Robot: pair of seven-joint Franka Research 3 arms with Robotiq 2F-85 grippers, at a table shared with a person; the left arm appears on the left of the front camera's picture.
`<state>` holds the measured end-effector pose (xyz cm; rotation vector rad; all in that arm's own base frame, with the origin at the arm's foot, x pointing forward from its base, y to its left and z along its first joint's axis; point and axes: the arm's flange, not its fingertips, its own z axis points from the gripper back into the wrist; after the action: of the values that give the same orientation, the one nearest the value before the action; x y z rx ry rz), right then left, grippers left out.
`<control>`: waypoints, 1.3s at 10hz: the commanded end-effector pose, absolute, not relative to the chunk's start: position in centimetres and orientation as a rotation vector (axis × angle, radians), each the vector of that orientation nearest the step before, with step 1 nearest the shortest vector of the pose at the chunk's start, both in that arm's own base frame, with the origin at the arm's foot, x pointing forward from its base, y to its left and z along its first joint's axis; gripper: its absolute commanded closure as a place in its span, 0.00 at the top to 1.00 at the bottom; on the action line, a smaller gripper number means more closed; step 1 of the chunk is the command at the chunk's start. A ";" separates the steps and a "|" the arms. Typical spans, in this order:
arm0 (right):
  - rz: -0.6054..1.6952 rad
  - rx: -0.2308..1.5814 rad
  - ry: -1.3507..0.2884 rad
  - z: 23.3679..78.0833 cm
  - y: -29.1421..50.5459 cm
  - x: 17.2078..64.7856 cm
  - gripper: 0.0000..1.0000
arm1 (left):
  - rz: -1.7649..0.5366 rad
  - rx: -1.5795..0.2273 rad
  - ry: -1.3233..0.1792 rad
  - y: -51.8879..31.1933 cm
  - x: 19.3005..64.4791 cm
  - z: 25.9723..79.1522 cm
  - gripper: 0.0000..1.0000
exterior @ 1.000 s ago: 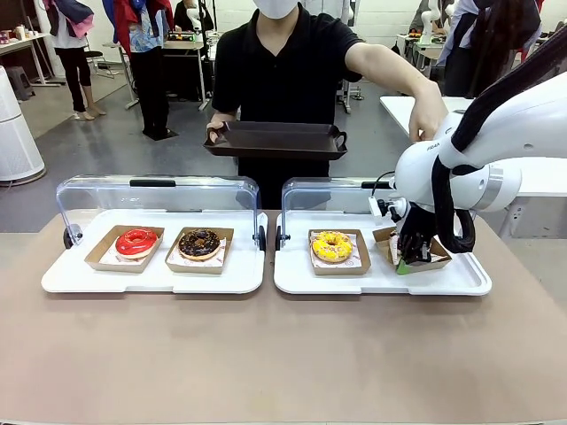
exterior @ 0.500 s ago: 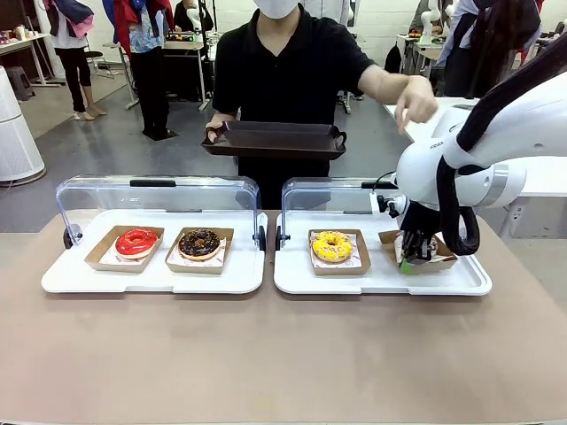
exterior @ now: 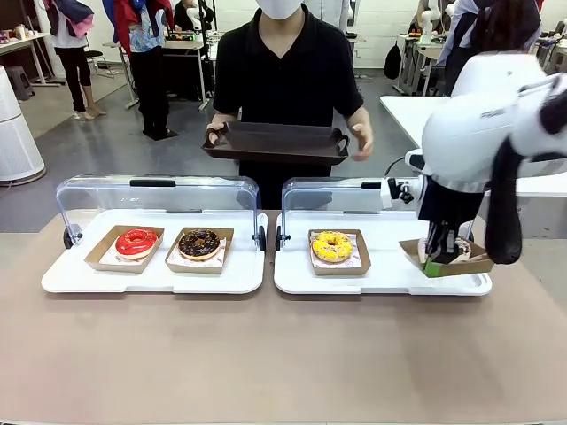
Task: Provide the desired donut to the person.
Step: Pick up and lift the Paper togo box containing the Donut pointed at by the person.
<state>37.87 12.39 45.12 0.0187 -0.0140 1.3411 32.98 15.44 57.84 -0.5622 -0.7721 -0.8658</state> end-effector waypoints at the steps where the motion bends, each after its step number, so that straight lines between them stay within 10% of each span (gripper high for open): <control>1: 1.299 -0.091 -0.066 50.5 12.1 34.3 0.00 | -0.873 -0.566 -0.780 15.5 32.9 57.9 1.00; 6: 1.313 -0.048 -0.019 64.9 13.6 34.7 0.00 | -0.873 -0.566 -0.780 15.5 32.9 57.9 1.00; 13: 1.359 0.038 -0.041 66.4 15.1 39.9 0.00 | -0.873 -0.566 -0.780 15.5 32.9 57.9 1.00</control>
<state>40.98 15.02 65.80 0.0391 -0.0412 1.3747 32.98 15.44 57.85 -0.5619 -0.7721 -0.8658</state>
